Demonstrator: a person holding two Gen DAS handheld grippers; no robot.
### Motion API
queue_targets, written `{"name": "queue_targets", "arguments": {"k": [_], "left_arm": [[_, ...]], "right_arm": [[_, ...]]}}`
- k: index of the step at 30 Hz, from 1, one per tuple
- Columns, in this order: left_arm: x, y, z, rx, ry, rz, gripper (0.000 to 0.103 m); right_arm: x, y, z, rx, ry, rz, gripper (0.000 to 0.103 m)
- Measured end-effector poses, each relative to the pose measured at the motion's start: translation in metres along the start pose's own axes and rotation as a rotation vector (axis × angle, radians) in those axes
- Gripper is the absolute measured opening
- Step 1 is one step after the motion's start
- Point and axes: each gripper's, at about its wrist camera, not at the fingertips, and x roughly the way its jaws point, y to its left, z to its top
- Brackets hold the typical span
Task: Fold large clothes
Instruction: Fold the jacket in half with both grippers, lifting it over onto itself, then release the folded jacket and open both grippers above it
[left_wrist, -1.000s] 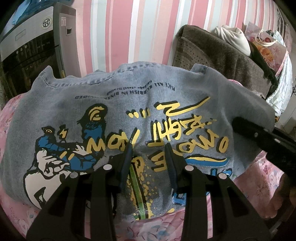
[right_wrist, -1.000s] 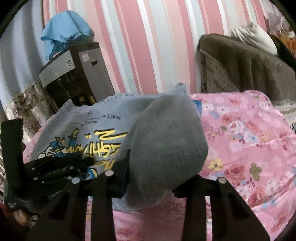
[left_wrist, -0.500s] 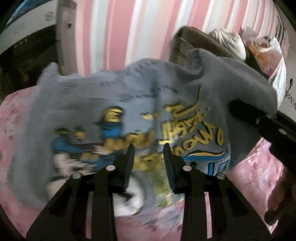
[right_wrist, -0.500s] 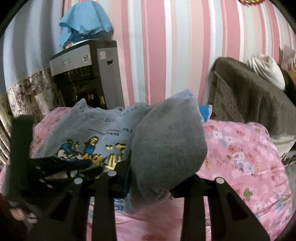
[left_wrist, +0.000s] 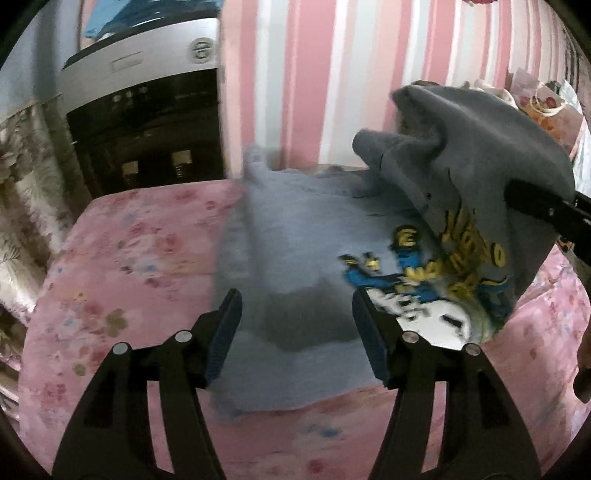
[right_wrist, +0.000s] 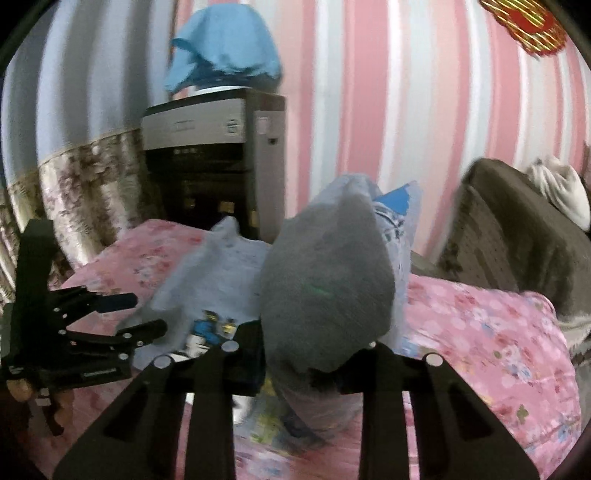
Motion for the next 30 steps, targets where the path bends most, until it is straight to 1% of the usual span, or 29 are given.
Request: {"name": "queue_targets", "arguments": {"k": [3,6,9,10,11,12,13,14,16,18,19,20,21,23,24,29,30], "left_arm": [[-0.007,0.019,0.001,-0.005,-0.017,0.023,0.062],[-0.016,0.043,0.006,-0.035,-0.036,0.038,0.062],[-0.026,0.066,0.007,-0.064,-0.051,0.052,0.066],[-0.029,0.073,0.005,-0.069,-0.055,0.064,0.068],[-0.030,0.078,0.005,-0.072,-0.057,0.071,0.068],[-0.032,0.084,0.002,-0.077,-0.057,0.078,0.068],[-0.033,0.089,-0.001,-0.080,-0.055,0.085,0.068],[-0.032,0.092,-0.003,-0.084,-0.052,0.093,0.068],[-0.031,0.100,-0.007,-0.092,-0.038,0.106,0.068],[-0.028,0.104,-0.010,-0.104,-0.023,0.109,0.068],[-0.027,0.103,-0.011,-0.104,-0.019,0.110,0.068],[-0.027,0.100,-0.011,-0.099,-0.021,0.112,0.068],[-0.028,0.099,-0.011,-0.095,-0.023,0.113,0.068],[-0.030,0.094,-0.010,-0.086,-0.032,0.111,0.073],[-0.032,0.091,-0.010,-0.086,-0.037,0.113,0.074],[-0.038,0.078,-0.010,-0.065,-0.041,0.119,0.077],[-0.039,0.075,-0.010,-0.065,-0.040,0.120,0.077]], "right_arm": [[0.010,0.028,0.008,-0.039,0.008,0.019,0.026],[0.021,0.064,0.018,-0.092,0.013,0.043,0.025],[0.037,0.099,0.023,-0.161,0.034,0.064,0.025],[0.048,0.111,0.019,-0.188,0.063,0.065,0.025],[0.063,0.122,0.009,-0.220,0.116,0.062,0.025],[0.073,0.128,0.001,-0.239,0.151,0.064,0.025],[0.083,0.133,-0.012,-0.265,0.181,0.063,0.025],[0.086,0.136,-0.022,-0.284,0.187,0.061,0.026],[0.081,0.132,-0.027,-0.263,0.166,0.076,0.027],[0.076,0.127,-0.025,-0.240,0.175,0.094,0.029],[0.069,0.124,-0.022,-0.232,0.168,0.107,0.033],[0.063,0.120,-0.020,-0.219,0.166,0.140,0.039],[0.060,0.117,-0.017,-0.211,0.165,0.157,0.049],[0.044,0.110,-0.017,-0.207,0.150,0.154,0.051],[0.035,0.105,-0.018,-0.210,0.142,0.162,0.055],[-0.004,0.082,-0.020,-0.186,0.102,0.198,0.056],[-0.012,0.076,-0.020,-0.174,0.097,0.200,0.058]]}}
